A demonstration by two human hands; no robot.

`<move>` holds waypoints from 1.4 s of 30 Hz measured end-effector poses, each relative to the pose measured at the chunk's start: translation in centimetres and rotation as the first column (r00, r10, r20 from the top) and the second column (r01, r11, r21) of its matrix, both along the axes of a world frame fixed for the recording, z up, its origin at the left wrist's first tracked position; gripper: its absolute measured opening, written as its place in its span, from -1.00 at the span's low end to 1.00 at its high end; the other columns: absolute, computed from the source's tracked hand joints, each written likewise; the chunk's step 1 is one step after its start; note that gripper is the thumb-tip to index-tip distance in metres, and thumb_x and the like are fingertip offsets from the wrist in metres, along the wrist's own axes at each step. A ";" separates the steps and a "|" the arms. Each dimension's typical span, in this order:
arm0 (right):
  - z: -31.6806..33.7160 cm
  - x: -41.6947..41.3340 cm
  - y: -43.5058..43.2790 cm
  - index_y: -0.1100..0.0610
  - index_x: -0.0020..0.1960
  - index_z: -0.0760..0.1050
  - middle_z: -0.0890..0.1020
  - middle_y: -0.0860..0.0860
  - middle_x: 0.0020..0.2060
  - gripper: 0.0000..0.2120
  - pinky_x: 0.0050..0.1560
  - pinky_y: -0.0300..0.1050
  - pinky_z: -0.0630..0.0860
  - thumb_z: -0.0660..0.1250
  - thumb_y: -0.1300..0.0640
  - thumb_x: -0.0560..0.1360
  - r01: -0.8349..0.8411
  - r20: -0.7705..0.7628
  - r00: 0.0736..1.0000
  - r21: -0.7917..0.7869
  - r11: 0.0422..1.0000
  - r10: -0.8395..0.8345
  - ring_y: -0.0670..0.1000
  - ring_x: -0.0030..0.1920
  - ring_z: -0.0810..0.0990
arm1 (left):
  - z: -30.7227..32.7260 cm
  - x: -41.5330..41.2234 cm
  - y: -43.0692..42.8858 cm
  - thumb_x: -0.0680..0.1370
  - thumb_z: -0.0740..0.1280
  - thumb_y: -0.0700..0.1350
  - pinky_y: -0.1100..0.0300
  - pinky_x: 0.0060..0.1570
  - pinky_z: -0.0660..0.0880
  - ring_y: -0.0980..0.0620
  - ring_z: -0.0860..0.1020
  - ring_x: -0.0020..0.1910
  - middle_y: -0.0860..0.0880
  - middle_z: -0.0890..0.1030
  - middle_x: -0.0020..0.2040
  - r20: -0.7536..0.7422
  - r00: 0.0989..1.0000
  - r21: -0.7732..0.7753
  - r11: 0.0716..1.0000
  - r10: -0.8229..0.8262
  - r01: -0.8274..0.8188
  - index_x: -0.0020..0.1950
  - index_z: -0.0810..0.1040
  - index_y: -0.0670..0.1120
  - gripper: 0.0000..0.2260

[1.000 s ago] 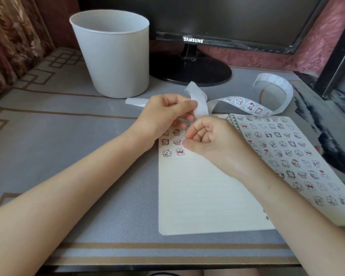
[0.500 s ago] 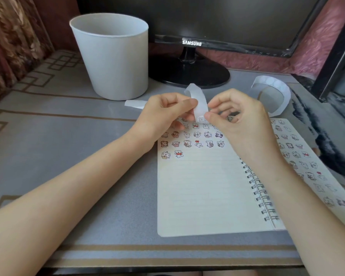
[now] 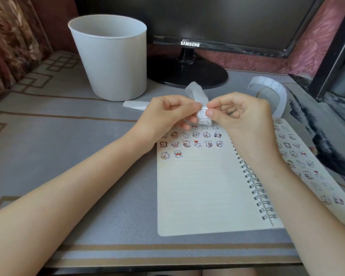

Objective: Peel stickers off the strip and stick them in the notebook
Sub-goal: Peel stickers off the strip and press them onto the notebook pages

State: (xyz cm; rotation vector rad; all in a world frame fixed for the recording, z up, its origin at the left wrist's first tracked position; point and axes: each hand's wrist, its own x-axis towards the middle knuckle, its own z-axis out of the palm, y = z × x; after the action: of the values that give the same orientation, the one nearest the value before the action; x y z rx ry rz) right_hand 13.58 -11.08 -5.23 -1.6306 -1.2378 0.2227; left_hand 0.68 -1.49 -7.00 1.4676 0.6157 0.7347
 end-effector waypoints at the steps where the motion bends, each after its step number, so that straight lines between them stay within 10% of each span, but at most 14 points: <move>1: 0.0 0.0 0.0 -0.04 -0.18 0.60 0.66 -0.11 -0.27 -0.83 -0.09 -0.25 0.54 0.48 0.22 0.39 0.002 -0.002 1.000 -0.003 1.000 -0.002 -0.09 -0.22 0.62 | 0.0 0.0 0.0 0.52 0.36 -0.19 0.32 -0.27 0.52 0.09 0.59 -0.26 -0.10 0.62 -0.24 -0.007 1.000 0.014 1.000 -0.002 0.002 -0.02 0.62 -0.24 -0.87; 17: -0.3 -0.3 -0.1 0.02 -0.15 0.59 0.58 -0.09 -0.19 -0.95 -0.07 -0.13 0.42 0.44 0.14 0.43 0.072 0.247 0.967 -0.066 0.995 -0.054 -0.01 -0.17 0.49 | 0.0 0.0 0.0 0.52 0.37 -0.22 0.34 -0.30 0.53 0.15 0.59 -0.33 -0.04 0.62 -0.34 -0.013 0.999 0.018 0.999 0.029 -0.029 -0.05 0.62 -0.28 -0.88; 22: 0.4 -1.1 -0.6 0.04 -0.15 0.57 0.51 -0.11 -0.15 -0.97 -0.07 -0.39 0.32 0.42 0.13 0.45 0.007 0.315 0.949 -0.021 1.000 0.000 -0.16 -0.12 0.43 | -0.2 -0.1 0.4 0.53 0.36 -0.19 0.31 -0.24 0.55 0.09 0.58 -0.31 -0.10 0.62 -0.27 -0.027 0.998 -0.031 0.998 0.063 -0.063 -0.06 0.62 -0.25 -0.88; 29: 1.5 -1.9 -1.5 0.18 -0.17 0.61 0.64 0.03 -0.31 -0.95 -0.28 -0.36 0.46 0.46 0.21 0.40 -0.247 -0.231 0.956 -0.301 0.921 0.181 -0.14 -0.36 0.51 | -0.2 -0.1 0.2 0.53 0.36 -0.21 0.35 -0.29 0.52 0.13 0.58 -0.38 -0.07 0.62 -0.33 -0.037 0.997 -0.024 0.997 0.066 -0.067 -0.12 0.61 -0.24 -0.90; 42: 0.2 -1.9 -1.2 0.15 -0.22 0.63 0.66 -0.04 -0.40 -0.92 -0.39 -0.37 0.40 0.49 0.15 0.38 -0.238 -0.241 0.962 -0.501 0.832 0.130 -0.21 -0.49 0.43 | -0.2 -0.1 0.2 0.52 0.37 -0.20 0.38 -0.31 0.51 0.15 0.58 -0.40 0.01 0.62 -0.39 -0.088 0.994 -0.003 0.998 0.065 -0.065 -0.12 0.61 -0.23 -0.89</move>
State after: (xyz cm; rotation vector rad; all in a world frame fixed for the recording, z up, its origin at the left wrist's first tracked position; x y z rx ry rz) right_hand 11.70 -12.31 -5.05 -1.8884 -1.2451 0.8971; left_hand 0.56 -1.25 -7.22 1.4868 0.7351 0.7208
